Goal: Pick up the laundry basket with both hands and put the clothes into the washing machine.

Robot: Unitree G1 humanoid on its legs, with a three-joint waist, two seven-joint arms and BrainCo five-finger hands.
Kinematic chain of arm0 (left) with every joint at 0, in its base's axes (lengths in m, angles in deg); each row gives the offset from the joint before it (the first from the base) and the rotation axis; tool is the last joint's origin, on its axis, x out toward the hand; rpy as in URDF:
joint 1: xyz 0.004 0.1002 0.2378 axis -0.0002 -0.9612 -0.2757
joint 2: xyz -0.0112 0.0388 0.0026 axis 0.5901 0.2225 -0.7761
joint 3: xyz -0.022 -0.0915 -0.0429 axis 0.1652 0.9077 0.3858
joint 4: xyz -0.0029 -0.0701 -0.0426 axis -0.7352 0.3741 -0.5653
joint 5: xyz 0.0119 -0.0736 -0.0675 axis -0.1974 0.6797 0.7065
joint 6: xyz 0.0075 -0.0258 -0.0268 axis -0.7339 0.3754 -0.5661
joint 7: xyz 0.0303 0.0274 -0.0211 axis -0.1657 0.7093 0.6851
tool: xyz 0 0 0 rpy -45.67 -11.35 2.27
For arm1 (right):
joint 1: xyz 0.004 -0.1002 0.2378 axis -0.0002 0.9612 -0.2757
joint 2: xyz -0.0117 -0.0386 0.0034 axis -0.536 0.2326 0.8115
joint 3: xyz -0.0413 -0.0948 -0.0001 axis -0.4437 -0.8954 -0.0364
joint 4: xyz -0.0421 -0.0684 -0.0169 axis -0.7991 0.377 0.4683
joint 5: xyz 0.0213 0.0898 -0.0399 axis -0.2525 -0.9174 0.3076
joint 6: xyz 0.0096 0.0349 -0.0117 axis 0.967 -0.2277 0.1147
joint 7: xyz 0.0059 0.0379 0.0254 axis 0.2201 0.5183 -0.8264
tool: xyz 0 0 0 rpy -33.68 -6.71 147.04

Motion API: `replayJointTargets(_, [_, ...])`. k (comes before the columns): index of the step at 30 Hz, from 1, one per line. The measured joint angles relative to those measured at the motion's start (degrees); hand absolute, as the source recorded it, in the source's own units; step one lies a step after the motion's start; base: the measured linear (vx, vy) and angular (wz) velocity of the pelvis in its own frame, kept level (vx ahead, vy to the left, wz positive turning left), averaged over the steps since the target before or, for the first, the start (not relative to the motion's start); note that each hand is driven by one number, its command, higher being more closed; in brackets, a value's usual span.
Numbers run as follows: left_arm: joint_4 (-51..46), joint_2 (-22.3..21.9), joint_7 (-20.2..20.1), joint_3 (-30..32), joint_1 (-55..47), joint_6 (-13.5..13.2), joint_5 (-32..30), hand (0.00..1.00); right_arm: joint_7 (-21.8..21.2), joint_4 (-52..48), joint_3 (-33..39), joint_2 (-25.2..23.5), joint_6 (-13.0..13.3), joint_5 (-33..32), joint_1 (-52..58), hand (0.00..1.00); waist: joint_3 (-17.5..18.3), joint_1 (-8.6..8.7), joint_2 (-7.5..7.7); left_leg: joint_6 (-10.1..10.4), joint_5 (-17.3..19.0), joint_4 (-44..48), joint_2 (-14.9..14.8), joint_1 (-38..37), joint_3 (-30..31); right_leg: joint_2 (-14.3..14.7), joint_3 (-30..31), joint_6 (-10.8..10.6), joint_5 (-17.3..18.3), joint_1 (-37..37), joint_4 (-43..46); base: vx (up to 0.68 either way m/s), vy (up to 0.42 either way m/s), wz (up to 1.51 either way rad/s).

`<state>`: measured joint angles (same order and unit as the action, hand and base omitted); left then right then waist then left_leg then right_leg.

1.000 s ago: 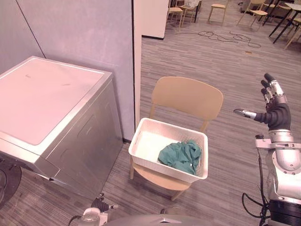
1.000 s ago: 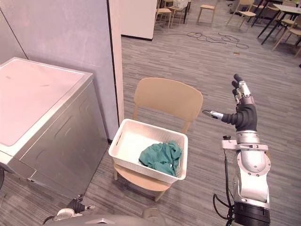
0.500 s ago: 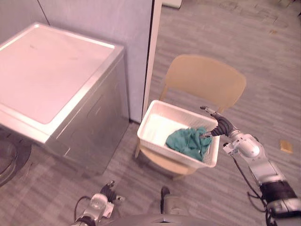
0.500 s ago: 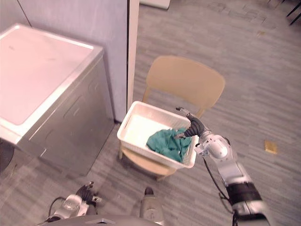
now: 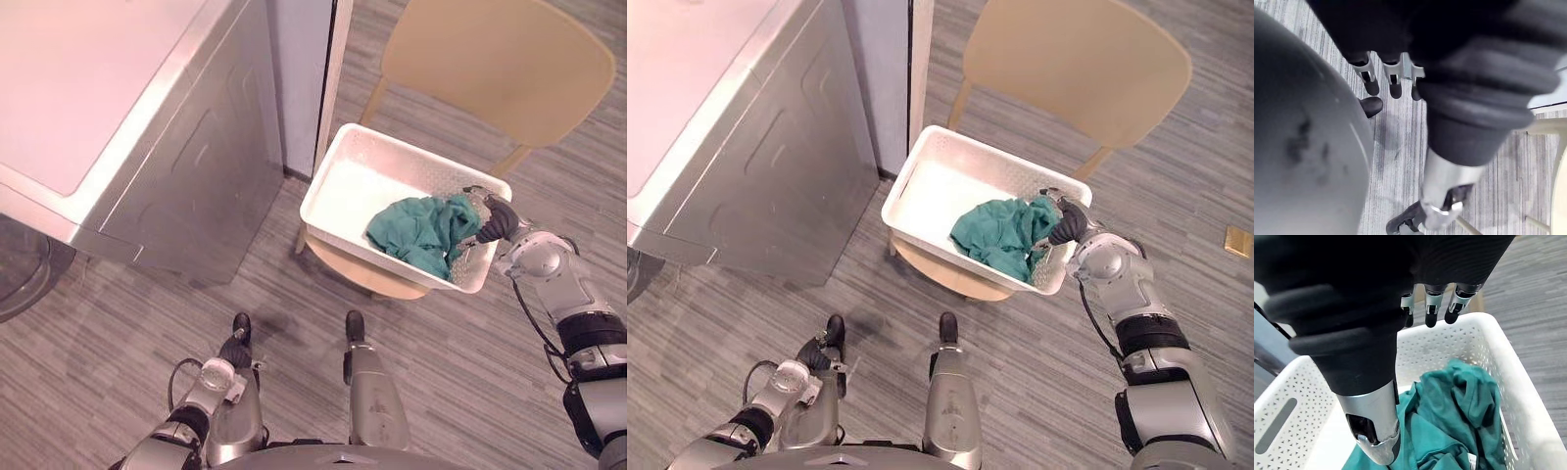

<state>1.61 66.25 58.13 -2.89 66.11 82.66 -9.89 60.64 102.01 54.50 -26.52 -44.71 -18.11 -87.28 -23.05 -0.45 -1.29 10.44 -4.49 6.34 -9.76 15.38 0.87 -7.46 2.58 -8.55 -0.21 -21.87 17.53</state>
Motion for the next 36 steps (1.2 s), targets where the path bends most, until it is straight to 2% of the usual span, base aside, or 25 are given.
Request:
replayJointTargets(4, [-1.8,-1.6,0.8,1.5,1.6,0.1,1.5,0.0,1.1,0.1,0.0,-3.4,-0.3,-0.2,-0.4,0.0,-0.1,-0.86,0.19,-0.2,0.9,1.8,-0.1,1.8,-0.1,-0.2,-0.2,0.1,0.6,-1.1,1.1,-0.01,-0.004,0.03])
replayJointTargets(8, [-2.8,-2.7,2.1,4.7,4.9,0.4,3.2,0.0,1.3,2.3,0.0,-7.1,-1.7,-0.1,-3.9,0.0,-1.5,-1.3,1.24,0.0,1.7,5.2,-0.4,5.9,-0.5,-0.2,-0.3,0.1,1.1,-4.5,3.5,-0.04,-0.016,0.06])
replayJointTargets(14, [-4.4,-3.7,3.3,7.4,7.0,0.7,3.7,0.0,3.6,2.2,0.3,-7.8,-2.5,-1.2,-7.4,0.0,-2.7,-2.01,1.53,-0.4,1.9,8.7,-1.3,10.9,-1.2,-0.2,-1.2,0.1,1.1,-7.8,4.8,-0.02,-0.006,0.07])
replayJointTargets(22, [-5.9,-4.6,4.7,12.4,10.4,1.1,5.3,0.0,3.9,4.7,0.3,-11.4,-3.5,-2.8,-10.0,0.0,-2.9,-2.66,1.81,-1.1,4.4,15.9,-1.8,19.1,-0.9,-0.5,-1.6,-0.1,2.0,-13.7,8.3,0.0,0.007,0.04])
replayJointTargets(31, [-7.3,-3.6,6.4,18.3,11.6,1.2,7.6,0.0,6.6,5.2,4.4,-10.9,-4.4,-5.7,-12.2,0.0,-3.6,-2.69,2.32,-2.1,7.8,24.7,-1.8,28.8,0.1,-0.8,-1.3,-0.4,3.7,-21.2,13.9,0.0,0.028,0.02])
replayJointTargets(36, [-8.1,-3.3,6.6,21.7,11.6,1.2,7.7,0.0,7.2,5.2,5.3,-8.0,-4.6,-7.0,-13.5,0.0,-5.0,-2.7,2.57,-2.6,9.6,28.7,-1.8,32.0,-0.4,-0.8,0.1,-1.0,4.3,-24.1,16.3,0.0,0.041,-0.06])
